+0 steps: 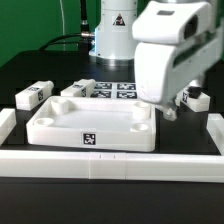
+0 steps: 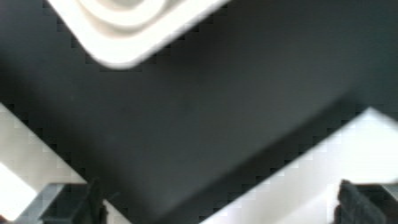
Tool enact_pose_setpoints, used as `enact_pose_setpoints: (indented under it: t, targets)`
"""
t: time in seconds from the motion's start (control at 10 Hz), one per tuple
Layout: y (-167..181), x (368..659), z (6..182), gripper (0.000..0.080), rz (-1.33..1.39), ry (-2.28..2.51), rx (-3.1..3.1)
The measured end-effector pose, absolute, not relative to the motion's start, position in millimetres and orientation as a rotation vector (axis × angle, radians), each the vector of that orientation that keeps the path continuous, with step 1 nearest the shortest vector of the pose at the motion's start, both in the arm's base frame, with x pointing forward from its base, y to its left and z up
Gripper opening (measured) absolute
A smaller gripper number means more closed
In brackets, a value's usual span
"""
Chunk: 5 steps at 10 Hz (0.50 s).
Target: Assemble desk
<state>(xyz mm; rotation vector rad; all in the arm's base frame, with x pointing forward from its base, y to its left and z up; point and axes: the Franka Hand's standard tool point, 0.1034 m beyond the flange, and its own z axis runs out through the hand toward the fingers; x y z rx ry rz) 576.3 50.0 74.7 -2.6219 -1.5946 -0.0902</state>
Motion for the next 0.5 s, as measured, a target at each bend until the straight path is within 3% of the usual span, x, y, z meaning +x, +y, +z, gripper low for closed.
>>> enact_pose_setpoints:
  t: [0.2,0.5]
  targets:
    - [28.9,559.7,71.2,0.065,-0.122,-1.747,-2.551]
    - [29.3,560.3,70.1,0.065,-0.116,-1.709,-2.572]
